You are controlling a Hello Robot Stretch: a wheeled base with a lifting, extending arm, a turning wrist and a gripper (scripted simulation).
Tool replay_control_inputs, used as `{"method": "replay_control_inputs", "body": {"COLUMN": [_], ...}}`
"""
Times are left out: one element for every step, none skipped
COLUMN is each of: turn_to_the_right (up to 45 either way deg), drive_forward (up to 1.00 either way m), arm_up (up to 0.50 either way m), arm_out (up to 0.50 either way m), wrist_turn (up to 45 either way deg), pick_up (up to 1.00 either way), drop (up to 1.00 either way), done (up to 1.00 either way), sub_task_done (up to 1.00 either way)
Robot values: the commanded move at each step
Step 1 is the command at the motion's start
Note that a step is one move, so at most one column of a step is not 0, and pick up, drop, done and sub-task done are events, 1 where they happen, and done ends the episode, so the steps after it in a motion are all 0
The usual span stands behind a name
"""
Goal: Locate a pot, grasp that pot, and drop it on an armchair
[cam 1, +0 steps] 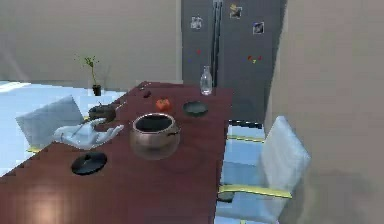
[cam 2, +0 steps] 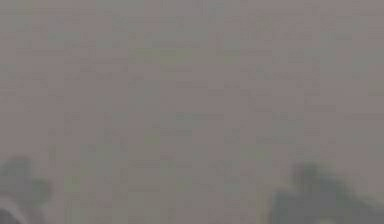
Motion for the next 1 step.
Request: {"method": "replay_control_inputs", "body": {"turn_to_the_right": [-45.0], "drive_forward": [0.0], "arm_up": [0.0], "arm_out": [0.0], "wrist_turn": [0.0], "pick_up": [0.0], "drop": [0.0], "done": [0.0], "sub_task_done": [0.0]}}
